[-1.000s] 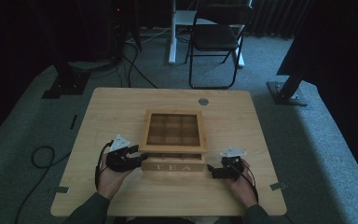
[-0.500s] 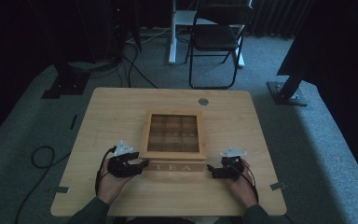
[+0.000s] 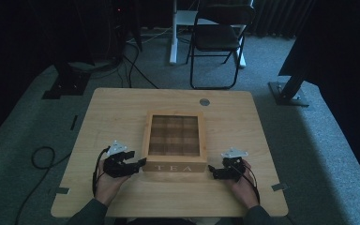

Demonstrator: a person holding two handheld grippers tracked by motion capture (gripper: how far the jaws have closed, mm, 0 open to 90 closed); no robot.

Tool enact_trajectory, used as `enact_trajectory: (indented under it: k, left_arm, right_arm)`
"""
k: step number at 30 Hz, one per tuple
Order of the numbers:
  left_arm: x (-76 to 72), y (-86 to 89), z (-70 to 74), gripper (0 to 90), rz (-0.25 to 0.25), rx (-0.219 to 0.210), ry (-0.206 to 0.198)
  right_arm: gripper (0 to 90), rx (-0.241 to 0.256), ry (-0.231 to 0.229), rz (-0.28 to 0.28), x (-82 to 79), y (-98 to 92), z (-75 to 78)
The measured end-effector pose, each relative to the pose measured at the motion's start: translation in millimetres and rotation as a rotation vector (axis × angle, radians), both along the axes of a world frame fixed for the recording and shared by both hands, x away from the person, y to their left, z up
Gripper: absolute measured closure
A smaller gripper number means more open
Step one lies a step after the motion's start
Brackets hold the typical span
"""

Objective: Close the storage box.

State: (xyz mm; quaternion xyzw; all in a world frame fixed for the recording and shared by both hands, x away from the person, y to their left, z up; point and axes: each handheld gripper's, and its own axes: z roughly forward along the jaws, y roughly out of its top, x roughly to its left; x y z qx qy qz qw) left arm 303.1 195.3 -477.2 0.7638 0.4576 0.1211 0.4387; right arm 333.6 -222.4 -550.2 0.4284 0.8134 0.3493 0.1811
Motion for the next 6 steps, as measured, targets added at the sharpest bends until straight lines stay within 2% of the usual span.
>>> enact_trajectory:
  k: [6]
  left_arm:
    - [-1.2,3.4,7.1,36.1,0.015,-0.034,-0.039]
  right_arm:
    - [12.6,0.001,0.000,0.000,0.0,0.0,0.0]
